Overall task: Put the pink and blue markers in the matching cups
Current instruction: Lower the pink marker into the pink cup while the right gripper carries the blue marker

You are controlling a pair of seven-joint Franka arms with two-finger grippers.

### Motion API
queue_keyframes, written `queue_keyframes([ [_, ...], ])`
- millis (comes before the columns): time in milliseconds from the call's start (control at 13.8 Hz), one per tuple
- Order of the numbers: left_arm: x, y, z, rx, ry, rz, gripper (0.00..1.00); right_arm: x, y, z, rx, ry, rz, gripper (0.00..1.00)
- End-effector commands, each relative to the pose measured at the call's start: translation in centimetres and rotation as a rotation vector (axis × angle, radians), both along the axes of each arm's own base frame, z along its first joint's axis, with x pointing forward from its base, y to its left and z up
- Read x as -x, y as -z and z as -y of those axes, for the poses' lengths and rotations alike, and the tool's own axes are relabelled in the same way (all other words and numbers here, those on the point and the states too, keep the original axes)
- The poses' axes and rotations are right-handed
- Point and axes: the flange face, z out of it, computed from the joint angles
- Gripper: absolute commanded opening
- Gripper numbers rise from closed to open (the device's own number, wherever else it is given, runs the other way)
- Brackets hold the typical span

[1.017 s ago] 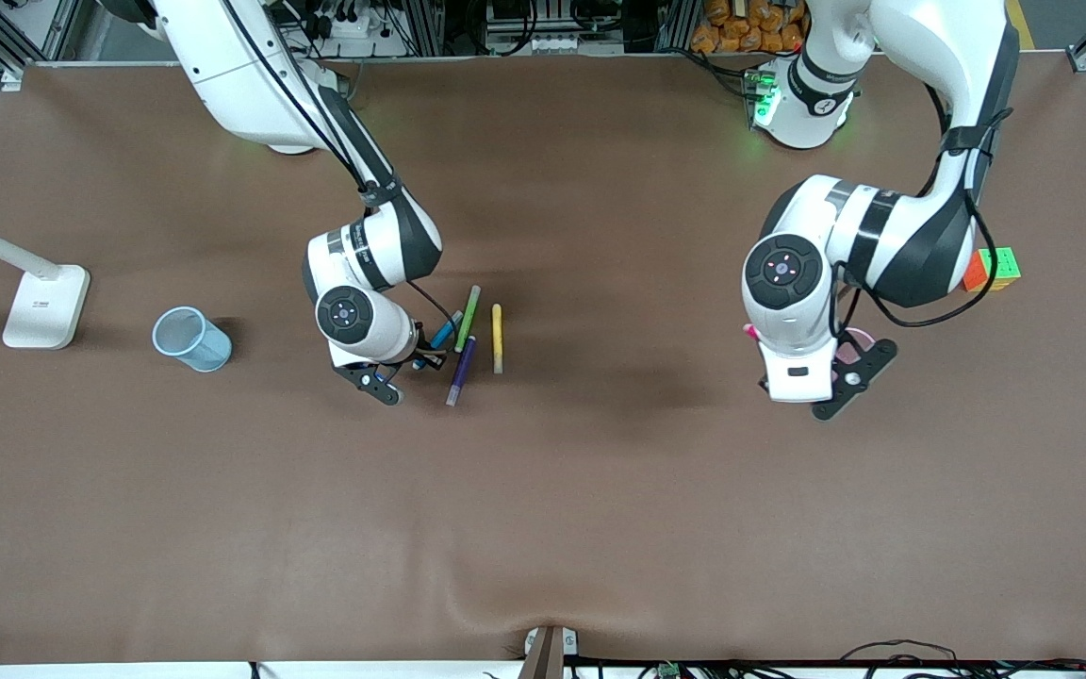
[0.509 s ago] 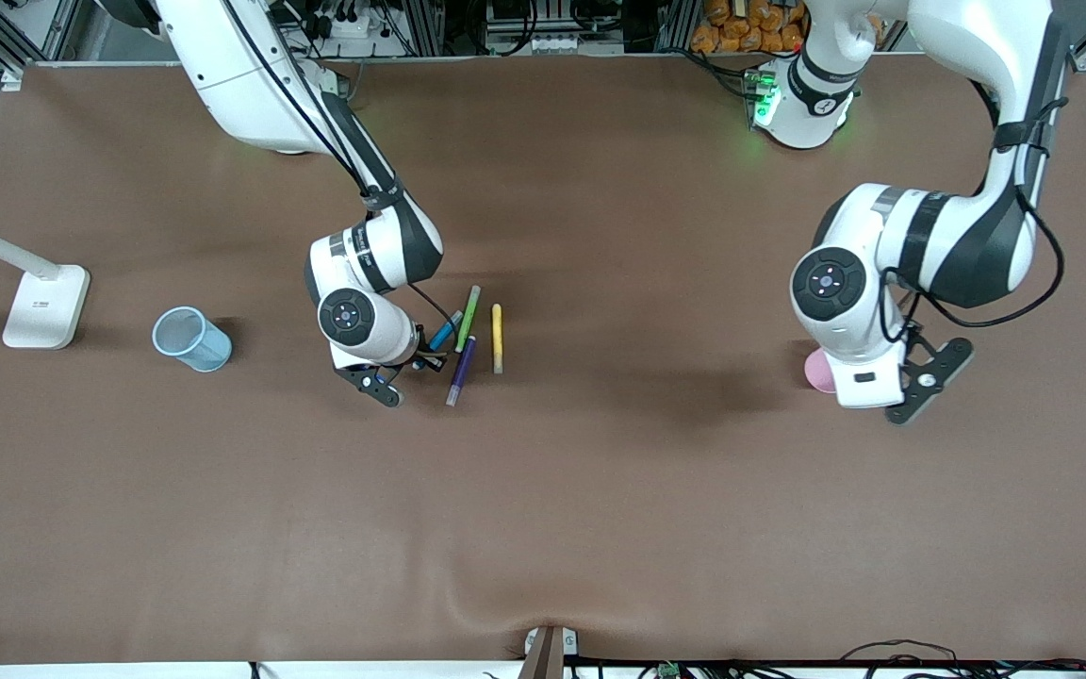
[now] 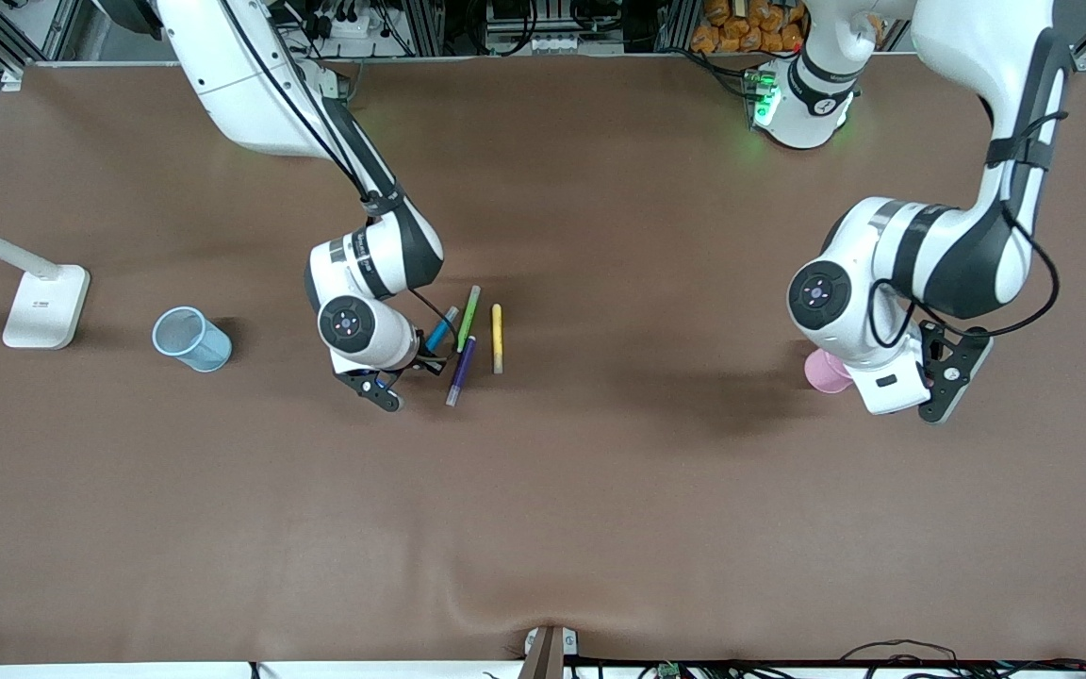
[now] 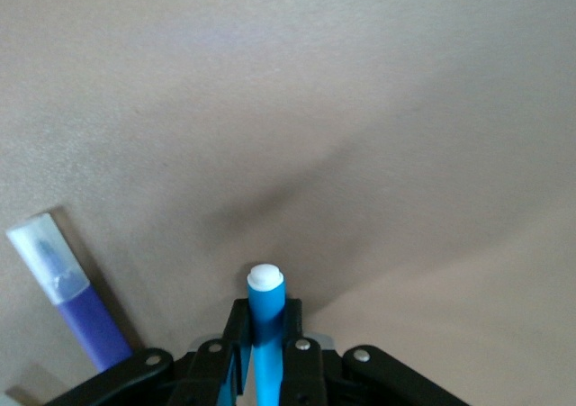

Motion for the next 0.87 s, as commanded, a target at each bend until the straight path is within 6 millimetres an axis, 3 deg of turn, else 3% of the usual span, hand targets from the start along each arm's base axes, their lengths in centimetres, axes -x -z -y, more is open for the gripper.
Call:
queue_keyframes([
  [0, 0.8, 2.0, 0.2, -0.051, -0.033, 0.064, 0.00, -3.1, -6.7, 2.9, -0.025, 0.007, -0.056, 0.00],
  [218, 2.2, 4.1, 0.7, -0.077, -0.054, 0.092, 0.00, -5.7, -14.0, 9.7, -0.030, -0.144, -0.007, 0.00],
  [436, 4.1, 6.4, 1.4, -0.103, -0.061, 0.110, 0.00, -7.2, -19.5, 16.7, -0.056, -0.278, 0.084, 0.00],
  [581, 4.8, 7.6, 2.2, -0.106, -0.079, 0.132, 0.00, -7.7, -21.8, 21.2, -0.086, -0.356, 0.129, 0.00],
  [799, 5.9, 9.7, 3.1, -0.132, -0.106, 0.149, 0.00, -7.9, -24.0, 25.6, -0.035, -0.493, 0.162, 0.00],
])
